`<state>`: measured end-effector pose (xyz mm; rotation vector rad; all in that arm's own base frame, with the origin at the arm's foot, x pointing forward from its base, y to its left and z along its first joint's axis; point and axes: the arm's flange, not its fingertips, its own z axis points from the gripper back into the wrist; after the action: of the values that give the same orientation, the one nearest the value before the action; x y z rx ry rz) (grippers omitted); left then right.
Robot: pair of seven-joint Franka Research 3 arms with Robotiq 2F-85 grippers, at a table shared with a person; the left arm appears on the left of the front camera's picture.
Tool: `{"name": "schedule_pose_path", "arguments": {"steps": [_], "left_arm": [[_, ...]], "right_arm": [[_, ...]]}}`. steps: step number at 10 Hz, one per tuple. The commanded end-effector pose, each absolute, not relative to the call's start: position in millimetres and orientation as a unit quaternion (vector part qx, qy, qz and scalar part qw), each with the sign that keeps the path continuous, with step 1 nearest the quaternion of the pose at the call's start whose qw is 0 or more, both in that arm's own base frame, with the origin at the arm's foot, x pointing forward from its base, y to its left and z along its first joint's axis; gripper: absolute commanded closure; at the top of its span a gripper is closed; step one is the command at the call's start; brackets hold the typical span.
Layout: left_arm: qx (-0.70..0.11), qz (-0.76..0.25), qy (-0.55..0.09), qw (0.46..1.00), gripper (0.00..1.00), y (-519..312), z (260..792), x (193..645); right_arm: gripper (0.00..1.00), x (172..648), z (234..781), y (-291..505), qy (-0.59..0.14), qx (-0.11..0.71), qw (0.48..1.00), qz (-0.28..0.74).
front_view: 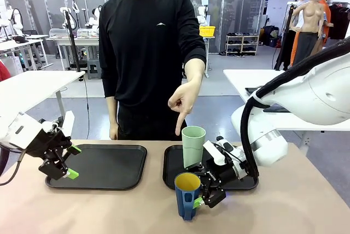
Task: Sort and store the cups by type.
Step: Pick up the Handle plastic cup and place it into the empty Flat Tray.
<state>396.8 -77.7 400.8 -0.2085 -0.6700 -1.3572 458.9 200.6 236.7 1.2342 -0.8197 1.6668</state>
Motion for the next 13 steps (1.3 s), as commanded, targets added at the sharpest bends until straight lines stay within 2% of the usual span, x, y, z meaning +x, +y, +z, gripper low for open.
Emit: {"name": "schedule_pose_path", "arguments": {"steps": [1,5,6,7,8,9,10,11,13], "left_arm": [[-0.084,-0.614,-0.304,0.723,0.00,-77.8,400.3,395.9],[-0.084,-0.614,-0.304,0.723,0.00,-77.8,400.3,395.9],[-0.084,-0.614,-0.304,0.723,0.00,-77.8,400.3,395.9],[-0.084,-0.614,-0.304,0.723,0.00,-77.8,400.3,395.9],[-0.084,-0.614,-0.304,0.723,0.00,-77.8,400.3,395.9],[-0.084,-0.614,-0.304,0.723,0.00,-77.8,400.3,395.9],[-0.084,-0.614,-0.304,0.723,0.00,-77.8,400.3,395.9],[-0.084,-0.614,-0.304,0.723,0.00,-77.8,400.3,395.9],[-0.084,-0.614,-0.304,0.723,0.00,-77.8,400.3,395.9]], "right_arm": [[0.00,464.1,235.8,207.9,-0.323,0.509,0.442,0.664],[0.00,462.8,231.5,207.5,-0.320,0.515,0.442,0.661],[0.13,462.3,230.4,207.5,-0.316,0.514,0.436,0.668],[0.19,462.5,229.8,208.2,-0.313,0.517,0.440,0.664],[0.33,461.8,229.4,209.2,-0.310,0.520,0.435,0.666],[0.38,461.4,228.6,210.2,-0.307,0.523,0.434,0.666],[0.52,462.0,228.1,210.4,-0.306,0.524,0.436,0.664],[0.57,461.1,227.6,210.9,-0.295,0.525,0.435,0.669],[0.57,456.6,234.6,213.2,-0.307,0.523,0.439,0.663]]}}
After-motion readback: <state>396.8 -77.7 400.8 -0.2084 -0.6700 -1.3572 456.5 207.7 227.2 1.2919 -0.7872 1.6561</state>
